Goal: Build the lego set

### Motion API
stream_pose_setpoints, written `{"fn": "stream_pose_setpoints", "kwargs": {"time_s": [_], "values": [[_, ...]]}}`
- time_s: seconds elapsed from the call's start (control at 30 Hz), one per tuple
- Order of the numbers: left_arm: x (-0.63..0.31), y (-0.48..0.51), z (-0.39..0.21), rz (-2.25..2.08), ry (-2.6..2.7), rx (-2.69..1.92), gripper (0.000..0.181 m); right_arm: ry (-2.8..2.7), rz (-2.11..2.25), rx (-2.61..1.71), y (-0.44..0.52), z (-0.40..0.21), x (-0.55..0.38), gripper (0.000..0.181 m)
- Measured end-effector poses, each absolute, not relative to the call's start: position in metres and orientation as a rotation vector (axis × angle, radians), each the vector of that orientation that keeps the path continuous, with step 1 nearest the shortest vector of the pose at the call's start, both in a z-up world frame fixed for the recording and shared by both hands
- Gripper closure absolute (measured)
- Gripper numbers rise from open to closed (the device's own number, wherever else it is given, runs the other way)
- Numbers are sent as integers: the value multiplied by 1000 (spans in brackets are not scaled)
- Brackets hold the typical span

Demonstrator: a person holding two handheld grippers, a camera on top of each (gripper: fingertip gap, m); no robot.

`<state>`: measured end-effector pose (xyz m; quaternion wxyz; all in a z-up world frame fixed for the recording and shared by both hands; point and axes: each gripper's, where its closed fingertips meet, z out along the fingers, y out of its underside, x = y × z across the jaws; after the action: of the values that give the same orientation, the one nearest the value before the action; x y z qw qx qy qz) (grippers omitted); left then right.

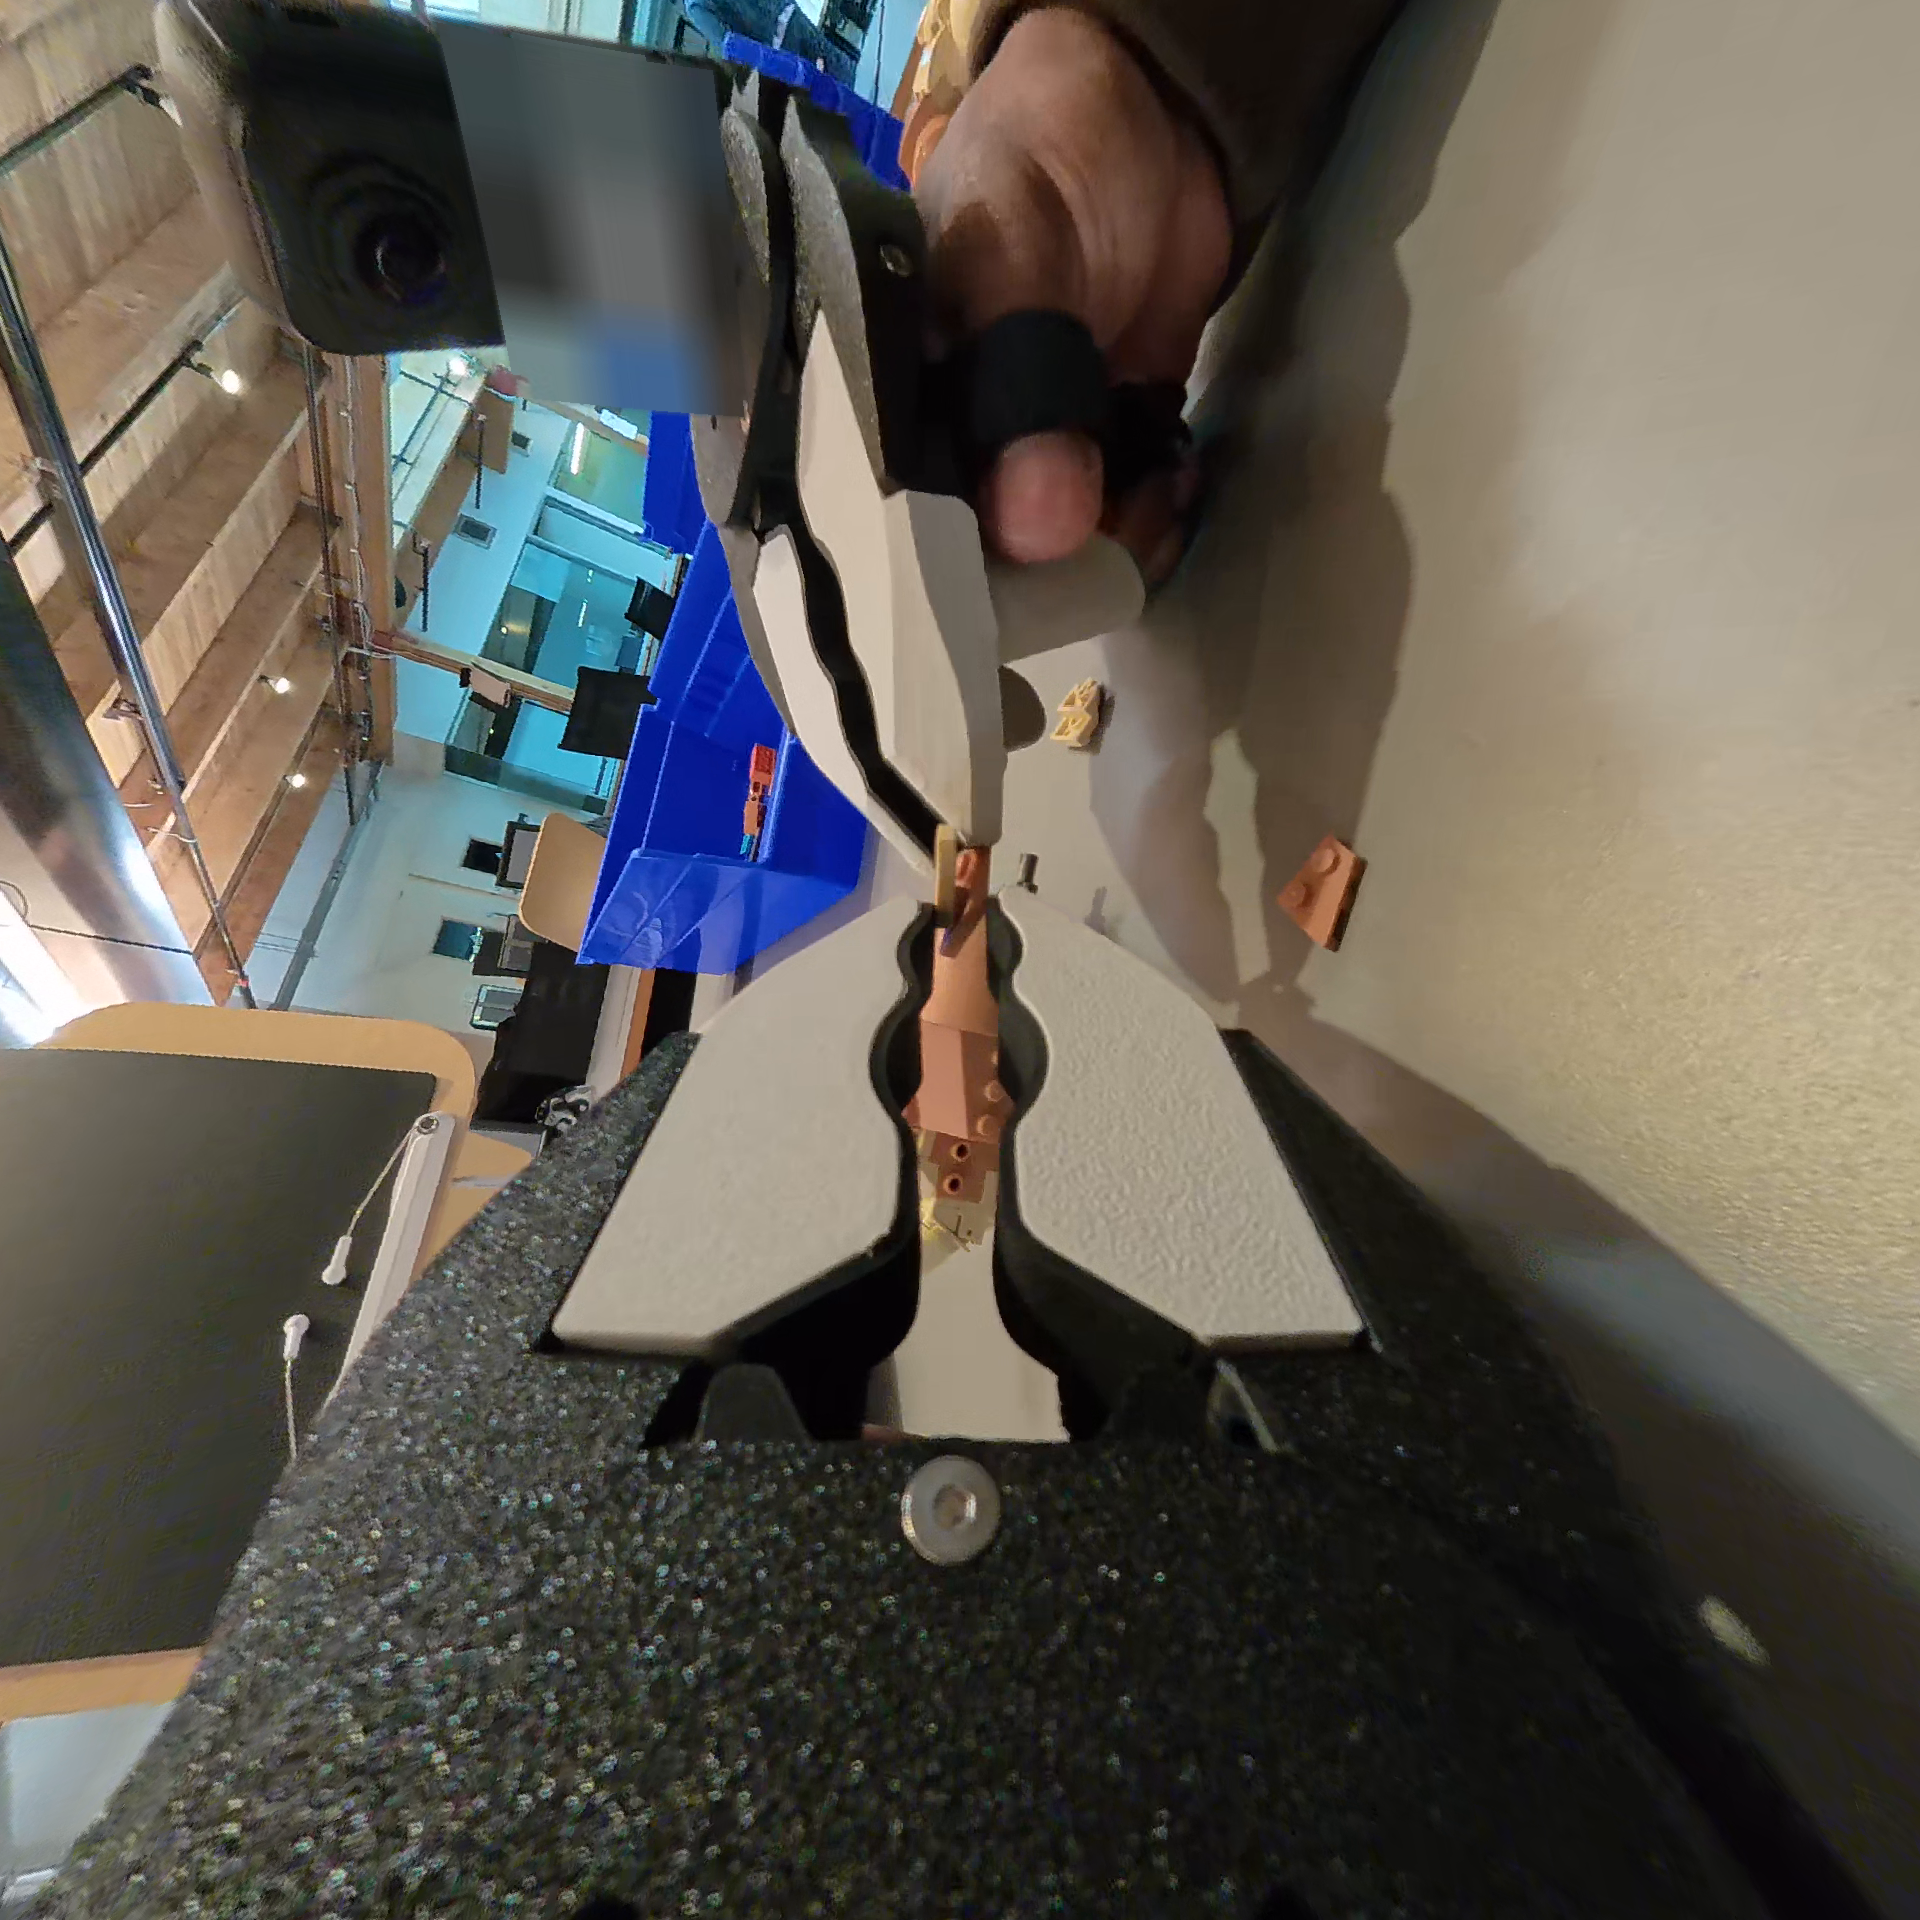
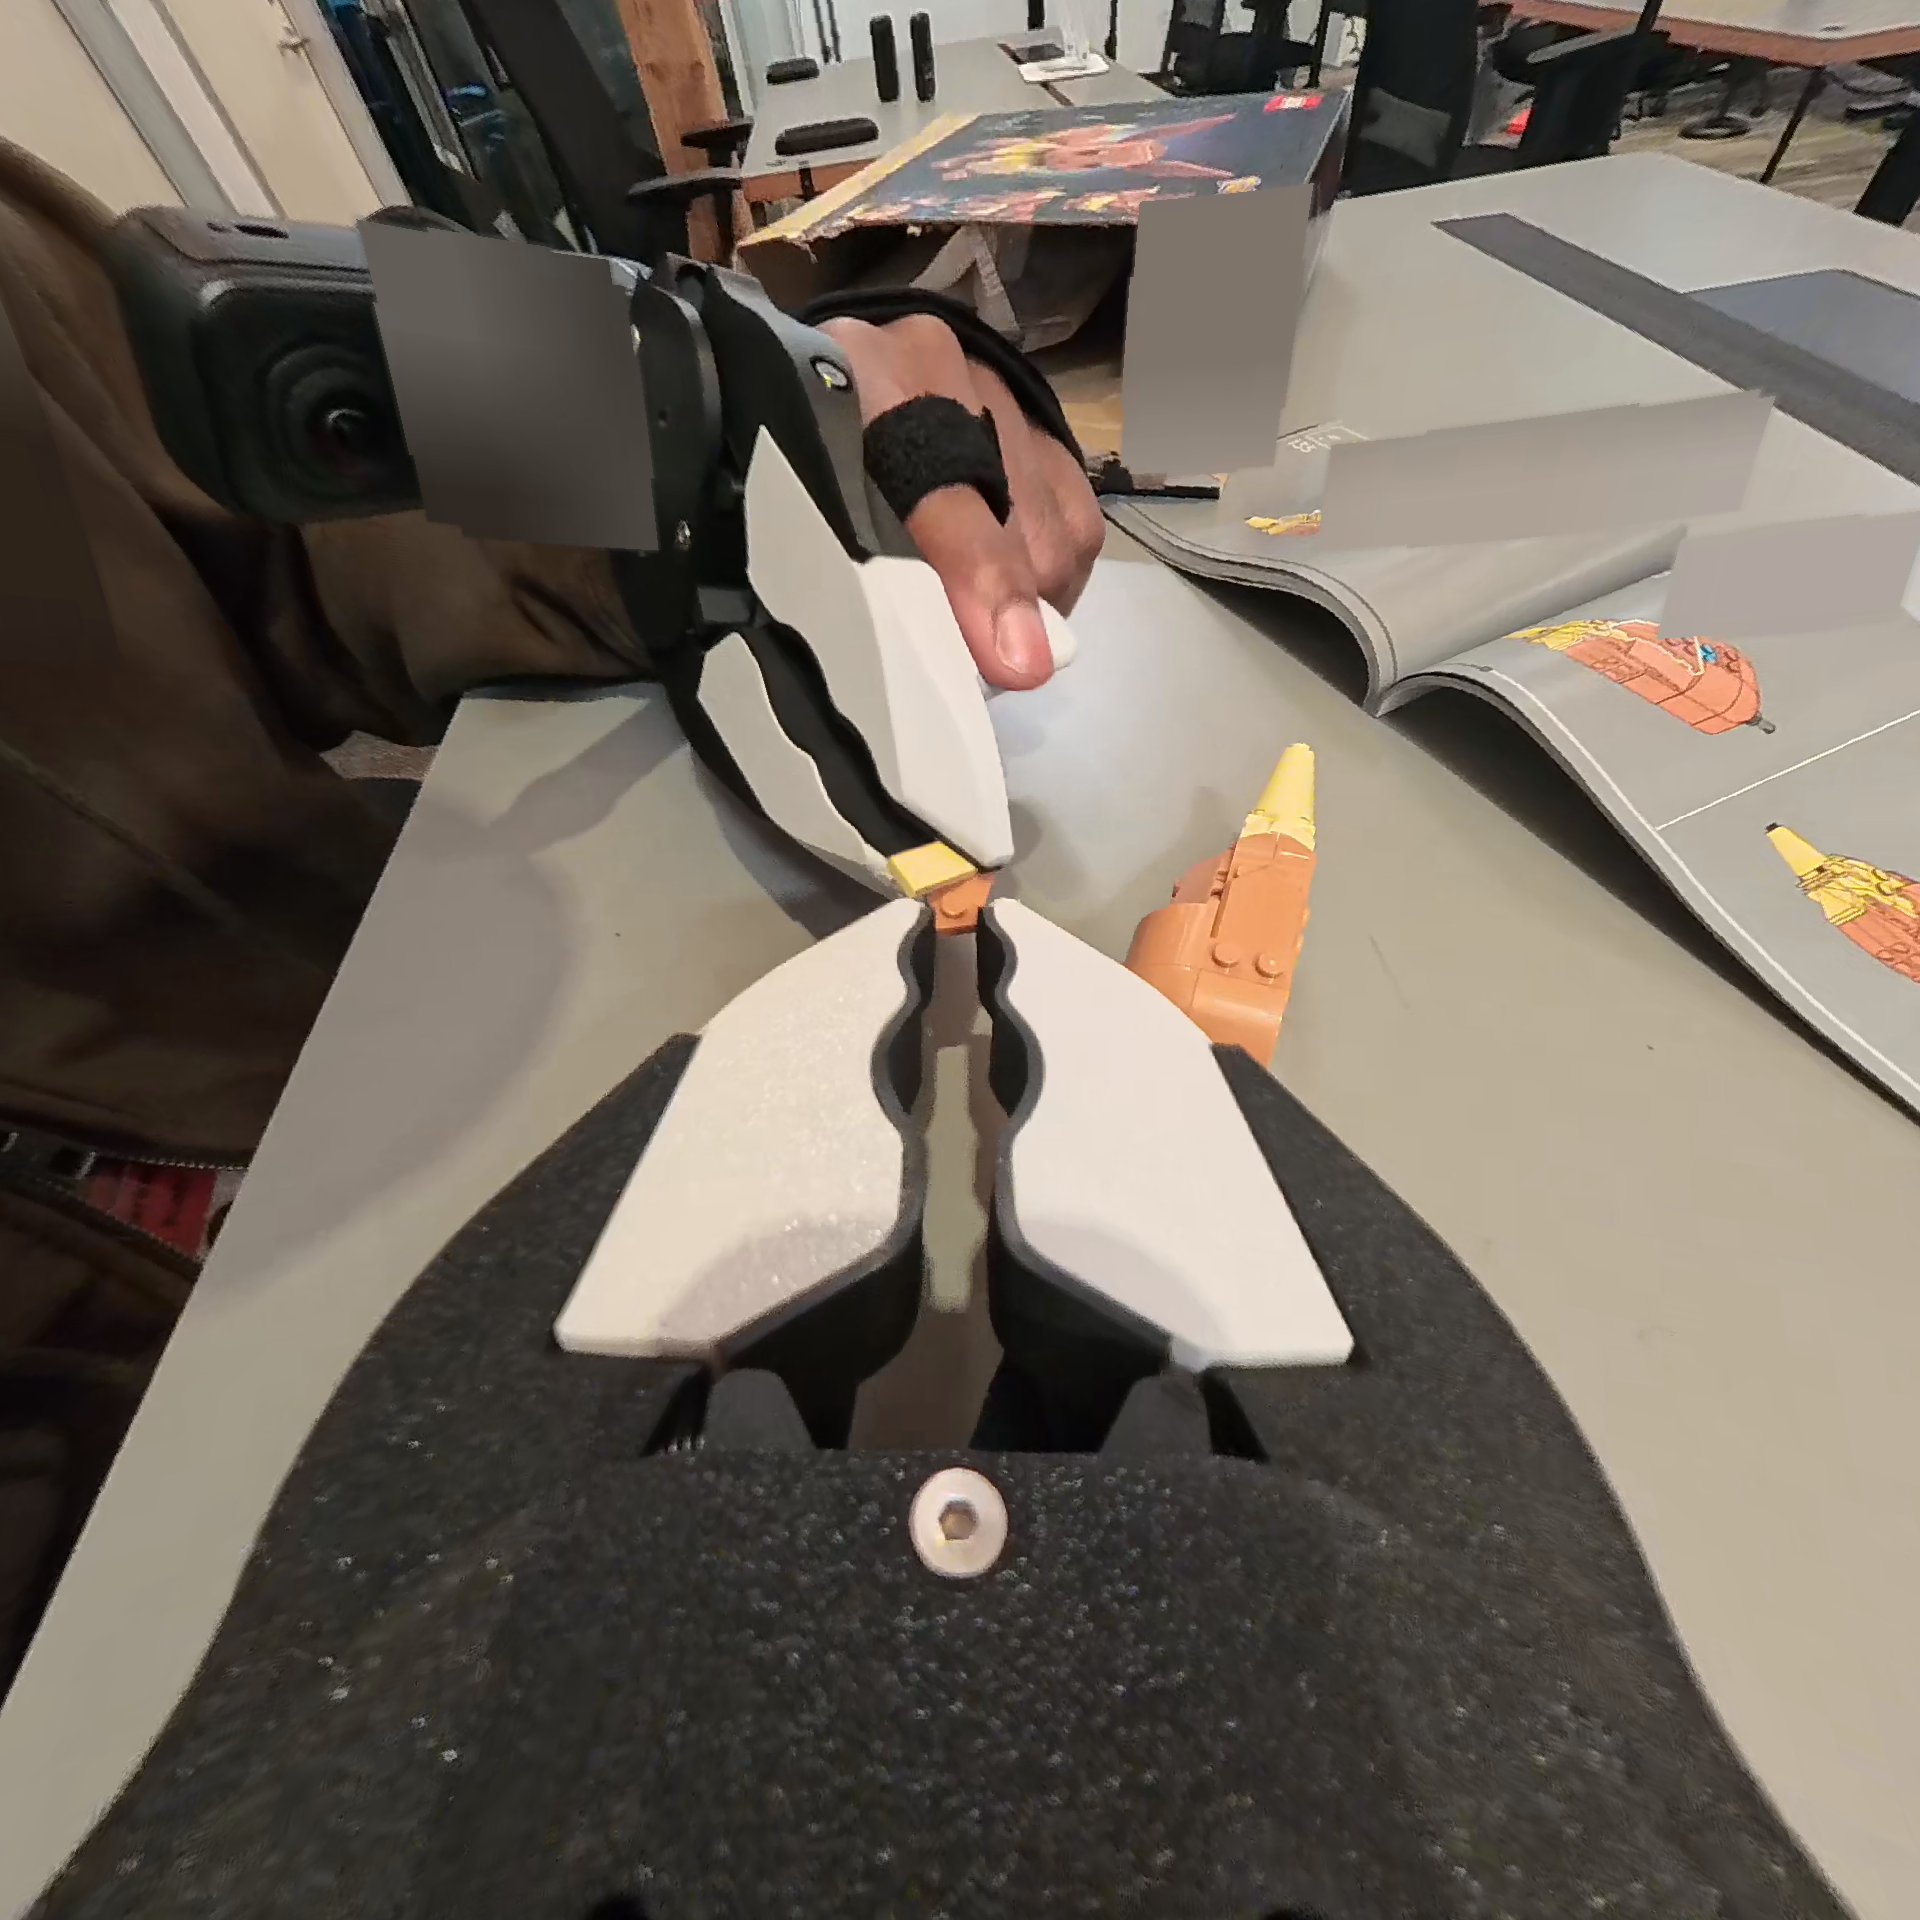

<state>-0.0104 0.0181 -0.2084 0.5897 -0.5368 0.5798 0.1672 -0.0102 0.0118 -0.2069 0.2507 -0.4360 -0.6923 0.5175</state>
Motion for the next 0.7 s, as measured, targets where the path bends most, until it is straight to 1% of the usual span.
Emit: {"fn": "stream_pose_setpoints", "kwargs": {"time_s": [0.3, 0.7], "values": [[-9, 16, -207, 291, 1317, -1276, 173, -1895, 1449, -1176, 10, -206, -9, 173], [-8, 16, -203, -109, 1120, -1421, 174, -1847, 1460, -1126, 11, -197, -10, 170]]}}
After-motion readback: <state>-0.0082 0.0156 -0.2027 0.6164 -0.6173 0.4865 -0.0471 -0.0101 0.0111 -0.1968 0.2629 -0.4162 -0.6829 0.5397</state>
